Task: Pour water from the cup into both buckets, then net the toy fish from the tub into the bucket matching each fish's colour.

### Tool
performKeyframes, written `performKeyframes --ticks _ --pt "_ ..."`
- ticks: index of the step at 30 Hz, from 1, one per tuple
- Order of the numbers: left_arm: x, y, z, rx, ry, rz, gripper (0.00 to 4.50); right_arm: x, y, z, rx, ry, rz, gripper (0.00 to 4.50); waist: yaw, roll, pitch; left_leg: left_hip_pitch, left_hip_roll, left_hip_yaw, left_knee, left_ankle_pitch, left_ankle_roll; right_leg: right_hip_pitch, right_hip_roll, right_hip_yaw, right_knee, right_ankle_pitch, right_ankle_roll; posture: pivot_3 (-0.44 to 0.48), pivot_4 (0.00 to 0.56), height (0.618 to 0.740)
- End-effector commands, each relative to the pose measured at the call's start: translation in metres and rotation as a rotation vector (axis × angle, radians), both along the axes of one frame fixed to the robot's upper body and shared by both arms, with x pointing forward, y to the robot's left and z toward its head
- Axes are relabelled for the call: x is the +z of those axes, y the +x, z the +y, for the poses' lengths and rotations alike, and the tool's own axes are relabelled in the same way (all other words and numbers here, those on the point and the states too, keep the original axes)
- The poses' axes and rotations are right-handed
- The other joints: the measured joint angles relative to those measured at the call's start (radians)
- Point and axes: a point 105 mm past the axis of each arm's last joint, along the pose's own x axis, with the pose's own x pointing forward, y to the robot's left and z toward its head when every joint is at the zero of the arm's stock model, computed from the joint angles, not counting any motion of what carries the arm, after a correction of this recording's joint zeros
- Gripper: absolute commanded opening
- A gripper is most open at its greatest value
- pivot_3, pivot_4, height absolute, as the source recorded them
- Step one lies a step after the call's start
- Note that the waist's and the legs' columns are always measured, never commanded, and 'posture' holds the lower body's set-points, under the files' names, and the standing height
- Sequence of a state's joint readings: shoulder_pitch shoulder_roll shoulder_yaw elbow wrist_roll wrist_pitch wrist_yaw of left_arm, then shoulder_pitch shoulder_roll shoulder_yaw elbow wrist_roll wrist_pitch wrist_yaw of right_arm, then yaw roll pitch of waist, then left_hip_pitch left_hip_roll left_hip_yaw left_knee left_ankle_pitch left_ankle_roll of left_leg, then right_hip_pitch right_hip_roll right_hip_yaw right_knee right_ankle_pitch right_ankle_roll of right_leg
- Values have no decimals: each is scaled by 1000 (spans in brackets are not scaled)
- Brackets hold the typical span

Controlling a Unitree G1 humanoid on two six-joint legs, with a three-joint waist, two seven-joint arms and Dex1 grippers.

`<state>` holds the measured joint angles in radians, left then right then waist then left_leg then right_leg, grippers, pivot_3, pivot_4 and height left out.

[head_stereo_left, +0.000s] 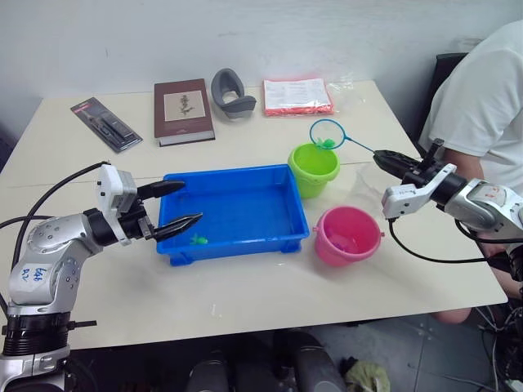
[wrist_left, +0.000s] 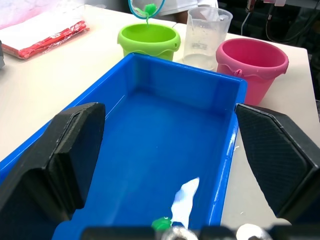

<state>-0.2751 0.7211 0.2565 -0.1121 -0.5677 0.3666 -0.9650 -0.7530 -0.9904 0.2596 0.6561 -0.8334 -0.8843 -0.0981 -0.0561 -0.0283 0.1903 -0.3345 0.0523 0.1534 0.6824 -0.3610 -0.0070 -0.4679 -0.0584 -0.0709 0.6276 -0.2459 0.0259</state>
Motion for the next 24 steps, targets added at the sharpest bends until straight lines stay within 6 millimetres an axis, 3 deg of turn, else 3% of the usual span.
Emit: performKeyframes --ticks 1,5,8,11,17,21,24 --pt "12 -4 0 -1 0 -53 4445 10 -5 5 28 7 -35 0 0 0 0 0 0 0 0 0 0 0 0 0 0 0 0 0 150 740" --pt "13 -3 0 4 -1 -55 4445 6 -1 4 6 -9 -23 0 0 0 0 0 0 0 0 0 0 0 0 0 0 0 0 0 150 740" --pt "13 -1 -1 5 -1 -65 4445 28 10 -4 -56 40 -82 0 -3 0 0 0 0 0 0 0 0 0 0 0 0 0 0 0 150 740" --pt "16 1 -3 1 -4 -73 4445 9 2 13 51 -32 5 0 -2 0 0 1 0 1 0 0 0 0 1 1 0 0 0 0 150 740" --pt "19 3 -1 10 3 -85 4445 25 15 2 -30 17 -41 0 0 0 0 0 -1 1 0 1 0 0 0 2 1 0 0 0 150 740" --pt "20 4 0 23 -4 -87 4445 0 8 9 24 -36 72 0 0 0 0 0 0 0 0 1 0 0 1 2 0 0 0 0 150 740" --pt "19 4 -1 27 -7 -85 4445 3 9 5 4 -22 86 0 0 0 0 0 0 0 0 1 0 0 1 2 0 0 0 0 150 740"
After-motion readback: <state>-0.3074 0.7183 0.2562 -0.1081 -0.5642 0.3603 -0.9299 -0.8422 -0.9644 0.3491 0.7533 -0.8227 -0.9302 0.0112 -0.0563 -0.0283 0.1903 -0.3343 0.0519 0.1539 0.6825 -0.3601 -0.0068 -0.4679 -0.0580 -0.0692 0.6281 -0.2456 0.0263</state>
